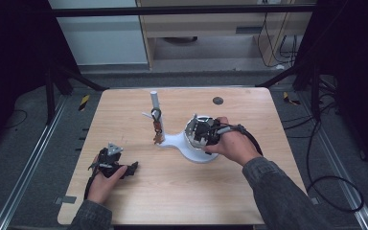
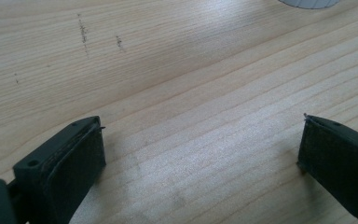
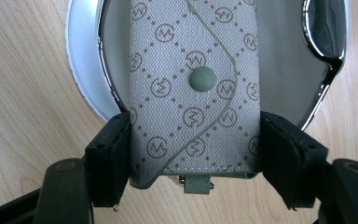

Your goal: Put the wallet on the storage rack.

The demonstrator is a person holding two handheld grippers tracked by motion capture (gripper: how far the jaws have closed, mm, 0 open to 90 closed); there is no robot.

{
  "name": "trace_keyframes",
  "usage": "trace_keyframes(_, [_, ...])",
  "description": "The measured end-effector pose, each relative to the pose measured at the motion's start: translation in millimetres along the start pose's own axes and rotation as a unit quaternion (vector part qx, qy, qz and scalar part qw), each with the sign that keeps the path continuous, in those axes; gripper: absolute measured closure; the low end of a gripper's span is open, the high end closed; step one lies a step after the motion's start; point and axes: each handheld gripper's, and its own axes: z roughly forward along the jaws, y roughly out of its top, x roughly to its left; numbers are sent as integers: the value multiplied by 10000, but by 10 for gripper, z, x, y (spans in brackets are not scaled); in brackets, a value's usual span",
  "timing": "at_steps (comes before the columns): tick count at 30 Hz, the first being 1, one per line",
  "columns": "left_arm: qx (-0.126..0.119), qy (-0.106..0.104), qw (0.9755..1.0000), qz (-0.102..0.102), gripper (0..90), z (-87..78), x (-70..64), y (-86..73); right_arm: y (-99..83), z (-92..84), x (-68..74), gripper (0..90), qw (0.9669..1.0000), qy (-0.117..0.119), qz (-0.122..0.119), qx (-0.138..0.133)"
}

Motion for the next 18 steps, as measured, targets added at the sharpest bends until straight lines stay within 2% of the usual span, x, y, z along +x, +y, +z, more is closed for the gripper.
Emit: trace_keyframes(18, [26,-10,10000,33,0,-2,1,3,20,50,-14,305,9999,100,24,65])
